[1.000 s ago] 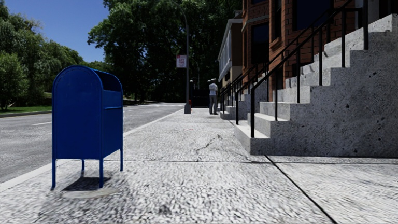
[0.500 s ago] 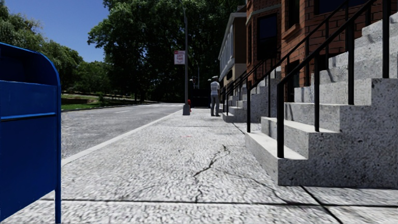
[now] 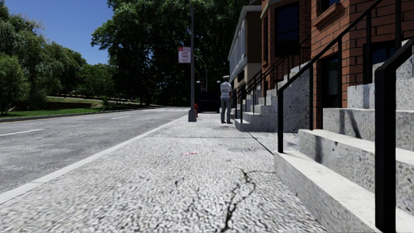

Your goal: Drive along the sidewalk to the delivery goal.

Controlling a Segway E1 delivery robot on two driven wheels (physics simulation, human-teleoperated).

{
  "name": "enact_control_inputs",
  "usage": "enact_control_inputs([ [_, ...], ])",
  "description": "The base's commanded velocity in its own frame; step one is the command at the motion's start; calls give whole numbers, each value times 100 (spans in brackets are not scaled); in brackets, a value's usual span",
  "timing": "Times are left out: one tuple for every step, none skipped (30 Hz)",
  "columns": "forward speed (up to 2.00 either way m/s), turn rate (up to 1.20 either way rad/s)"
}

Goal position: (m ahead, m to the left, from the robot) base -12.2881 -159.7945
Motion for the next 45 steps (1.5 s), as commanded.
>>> enact_control_inputs([
  [200, 0],
  [200, 0],
  [200, 0],
  [200, 0],
  [200, 0],
  [200, 0],
  [200, 0],
  [200, 0],
  [200, 0],
  [200, 0],
  [200, 0],
  [200, 0],
  [200, 0],
  [200, 0],
  [200, 0],
  [200, 5],
  [200, 54],
  [200, 76],
  [200, 76],
  [200, 81],
  [200, 80],
  [200, 6],
  [200, 1],
  [200, 0],
  [200, 0],
  [200, 0],
  [200, 0],
  [200, 0],
  [200, 0],
  [200, 0],
  [200, 0],
  [200, 0],
  [200, 0],
  [200, 0],
  [200, 0],
  [200, 0],
  [200, 0],
  [200, 0],
  [200, 0],
  [200, 0],
  [200, 0],
  [200, 0],
  [200, 0],
  [200, 0],
  [200, 0],
])
